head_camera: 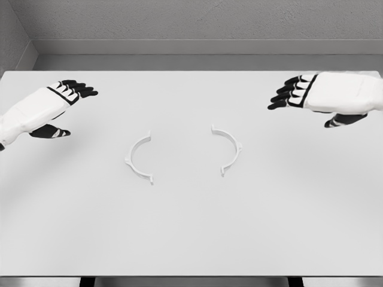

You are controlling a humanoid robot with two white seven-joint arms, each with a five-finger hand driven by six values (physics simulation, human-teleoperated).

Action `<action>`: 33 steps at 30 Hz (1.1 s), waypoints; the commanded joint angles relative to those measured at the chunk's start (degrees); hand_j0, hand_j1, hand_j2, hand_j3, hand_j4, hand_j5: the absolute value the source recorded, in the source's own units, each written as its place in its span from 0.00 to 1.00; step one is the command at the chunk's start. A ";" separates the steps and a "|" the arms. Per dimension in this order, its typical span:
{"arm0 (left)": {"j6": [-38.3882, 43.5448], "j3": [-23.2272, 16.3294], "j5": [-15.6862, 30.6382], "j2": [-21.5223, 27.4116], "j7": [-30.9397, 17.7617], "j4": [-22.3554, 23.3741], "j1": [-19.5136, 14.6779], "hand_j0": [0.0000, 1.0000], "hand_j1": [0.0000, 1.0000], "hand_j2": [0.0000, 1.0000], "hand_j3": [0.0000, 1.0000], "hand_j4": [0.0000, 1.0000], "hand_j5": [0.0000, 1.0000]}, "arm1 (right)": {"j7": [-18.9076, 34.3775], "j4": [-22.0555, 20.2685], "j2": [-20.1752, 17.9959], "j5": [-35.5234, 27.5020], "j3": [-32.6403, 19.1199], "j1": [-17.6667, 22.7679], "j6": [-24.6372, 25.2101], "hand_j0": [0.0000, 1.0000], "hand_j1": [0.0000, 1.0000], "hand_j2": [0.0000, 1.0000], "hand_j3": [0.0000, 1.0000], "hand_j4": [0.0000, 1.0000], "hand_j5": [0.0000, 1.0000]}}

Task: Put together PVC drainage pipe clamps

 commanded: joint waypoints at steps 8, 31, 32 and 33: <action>0.05 -0.25 -8.06 -6.05 -1.33 1.41 0.09 1.00 1.00 1.00 1.00 1.00 1.00 | -0.02 -1.09 -0.39 -0.17 0.37 -0.44 0.16 1.00 1.00 1.00 1.00 1.00 1.00; 0.05 -1.57 -11.23 -13.17 -5.21 -5.18 4.31 1.00 1.00 1.00 1.00 1.00 1.00 | -31.33 0.49 7.61 2.64 18.21 2.11 18.11 1.00 1.00 1.00 1.00 1.00 1.00; 0.05 -1.75 -11.23 -13.26 -5.20 -5.27 4.31 1.00 1.00 1.00 1.00 1.00 1.00 | -31.33 2.34 9.27 3.34 18.48 2.11 18.55 1.00 1.00 1.00 1.00 1.00 1.00; 0.05 -2.10 -11.23 -13.26 -5.21 -5.27 4.31 1.00 1.00 1.00 1.00 1.00 1.00 | -31.33 4.10 10.51 4.31 18.92 2.11 18.55 1.00 1.00 1.00 1.00 1.00 1.00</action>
